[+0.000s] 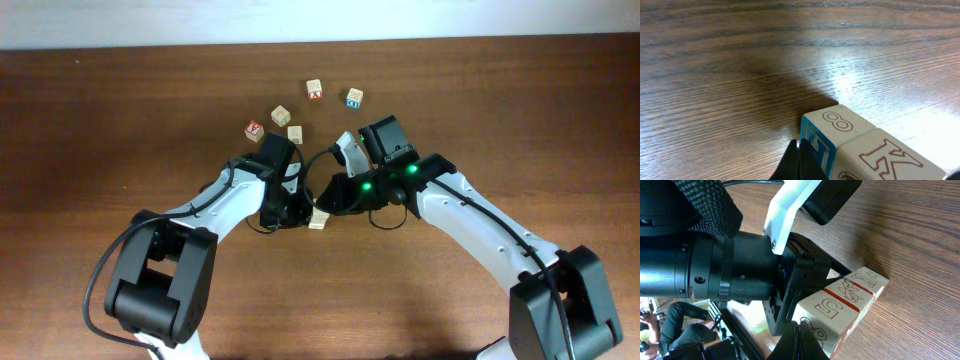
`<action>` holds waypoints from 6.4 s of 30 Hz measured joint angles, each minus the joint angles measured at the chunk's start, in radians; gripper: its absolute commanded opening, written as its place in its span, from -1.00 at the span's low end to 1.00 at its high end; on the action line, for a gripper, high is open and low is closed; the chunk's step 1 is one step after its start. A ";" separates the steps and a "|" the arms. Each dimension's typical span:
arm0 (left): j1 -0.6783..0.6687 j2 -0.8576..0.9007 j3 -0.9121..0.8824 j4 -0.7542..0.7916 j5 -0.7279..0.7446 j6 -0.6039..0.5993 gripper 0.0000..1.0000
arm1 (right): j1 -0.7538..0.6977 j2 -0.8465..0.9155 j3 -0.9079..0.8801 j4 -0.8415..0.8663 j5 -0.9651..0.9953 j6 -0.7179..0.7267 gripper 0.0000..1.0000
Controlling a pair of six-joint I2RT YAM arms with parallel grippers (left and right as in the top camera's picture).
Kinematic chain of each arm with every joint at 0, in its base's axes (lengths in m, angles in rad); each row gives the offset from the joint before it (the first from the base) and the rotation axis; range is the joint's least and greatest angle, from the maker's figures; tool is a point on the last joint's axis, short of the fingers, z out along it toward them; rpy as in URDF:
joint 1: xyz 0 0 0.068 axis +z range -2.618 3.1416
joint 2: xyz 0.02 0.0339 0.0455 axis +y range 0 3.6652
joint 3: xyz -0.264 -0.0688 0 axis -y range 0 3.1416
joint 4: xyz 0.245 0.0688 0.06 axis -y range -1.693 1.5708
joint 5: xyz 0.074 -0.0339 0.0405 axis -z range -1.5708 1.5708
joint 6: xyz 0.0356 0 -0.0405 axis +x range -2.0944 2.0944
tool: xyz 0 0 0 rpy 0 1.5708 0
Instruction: Rotate 4 blocks
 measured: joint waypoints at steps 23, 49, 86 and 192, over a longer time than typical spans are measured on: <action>0.170 0.000 0.002 0.000 -0.003 0.000 -1.00 | 0.016 0.029 0.011 0.055 -0.026 0.040 -0.74; 0.170 0.000 0.002 0.016 -0.010 0.000 -1.00 | 0.068 -0.024 -0.006 0.078 0.079 0.064 -0.39; 0.250 -0.358 0.125 -0.198 -0.473 0.038 0.98 | -0.057 -0.575 0.082 -0.471 0.745 -0.080 0.97; 0.277 -1.884 -1.119 0.568 -0.472 0.652 0.98 | -0.394 -1.677 -1.151 0.475 0.655 -0.446 0.97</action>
